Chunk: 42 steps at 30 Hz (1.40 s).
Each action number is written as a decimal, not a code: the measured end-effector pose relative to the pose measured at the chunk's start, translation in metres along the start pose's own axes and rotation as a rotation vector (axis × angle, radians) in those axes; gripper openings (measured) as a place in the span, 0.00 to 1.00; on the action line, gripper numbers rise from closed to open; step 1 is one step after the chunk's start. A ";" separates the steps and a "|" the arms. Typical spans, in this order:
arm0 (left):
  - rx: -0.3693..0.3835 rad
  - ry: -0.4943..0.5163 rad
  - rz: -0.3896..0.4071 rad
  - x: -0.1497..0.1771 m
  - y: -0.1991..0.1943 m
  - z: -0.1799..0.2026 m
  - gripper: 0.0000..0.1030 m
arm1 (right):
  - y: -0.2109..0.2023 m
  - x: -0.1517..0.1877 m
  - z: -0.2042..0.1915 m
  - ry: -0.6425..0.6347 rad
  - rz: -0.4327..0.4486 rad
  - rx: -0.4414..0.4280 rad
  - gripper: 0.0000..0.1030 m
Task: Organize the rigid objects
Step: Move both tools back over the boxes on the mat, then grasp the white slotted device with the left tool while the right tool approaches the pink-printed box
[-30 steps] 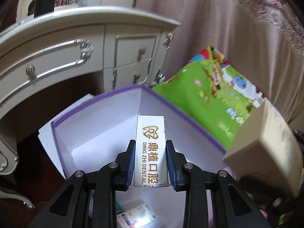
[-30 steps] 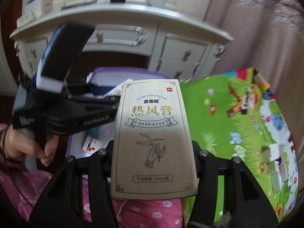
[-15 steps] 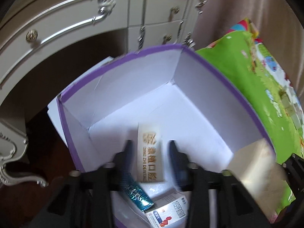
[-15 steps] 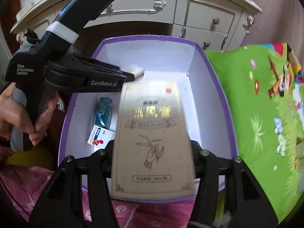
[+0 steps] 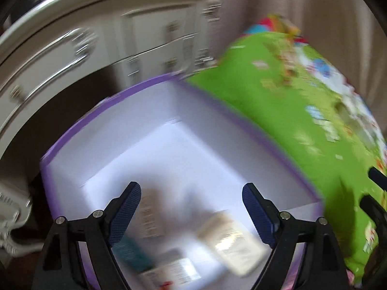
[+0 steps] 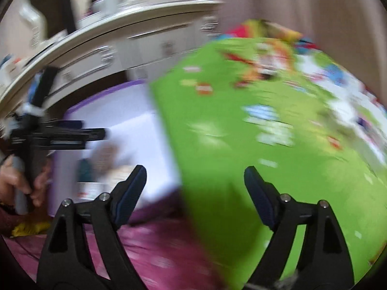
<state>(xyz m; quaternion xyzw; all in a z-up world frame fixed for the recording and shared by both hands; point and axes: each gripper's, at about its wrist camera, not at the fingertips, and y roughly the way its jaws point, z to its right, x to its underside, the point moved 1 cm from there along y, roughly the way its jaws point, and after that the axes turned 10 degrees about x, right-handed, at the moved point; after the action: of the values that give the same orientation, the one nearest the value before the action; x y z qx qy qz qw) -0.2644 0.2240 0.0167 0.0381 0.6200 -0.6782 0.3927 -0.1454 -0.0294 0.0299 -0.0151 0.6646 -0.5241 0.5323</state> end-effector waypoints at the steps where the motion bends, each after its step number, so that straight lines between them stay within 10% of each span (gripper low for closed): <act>1: 0.020 0.039 0.005 -0.003 0.004 0.016 0.84 | -0.002 0.007 0.018 0.024 -0.003 0.043 0.85; 8: 0.221 0.316 -0.084 -0.019 0.071 0.165 0.84 | -0.001 0.070 0.174 0.298 -0.139 0.254 0.86; 12: 0.200 0.425 -0.094 -0.031 0.111 0.233 0.86 | 0.010 0.085 0.246 0.414 -0.186 0.319 0.87; 19: 0.209 0.479 -0.130 -0.057 0.146 0.280 1.00 | 0.066 0.043 0.316 0.304 -0.201 0.309 1.00; 28: 0.229 0.492 -0.081 -0.061 0.154 0.282 1.00 | 0.123 -0.011 0.344 0.148 -0.158 0.168 0.99; 30: 0.230 0.496 -0.089 -0.065 0.156 0.283 1.00 | 0.117 -0.010 0.341 0.136 -0.125 0.159 0.74; 42: 0.225 0.508 -0.112 -0.115 0.204 0.329 1.00 | 0.005 0.092 0.266 0.352 -0.179 0.337 0.71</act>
<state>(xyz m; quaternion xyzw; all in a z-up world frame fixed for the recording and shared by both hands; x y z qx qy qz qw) 0.0767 0.0090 -0.0117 0.2157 0.6203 -0.7323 0.1800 0.0100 -0.2612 -0.0068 0.1067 0.6463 -0.6670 0.3550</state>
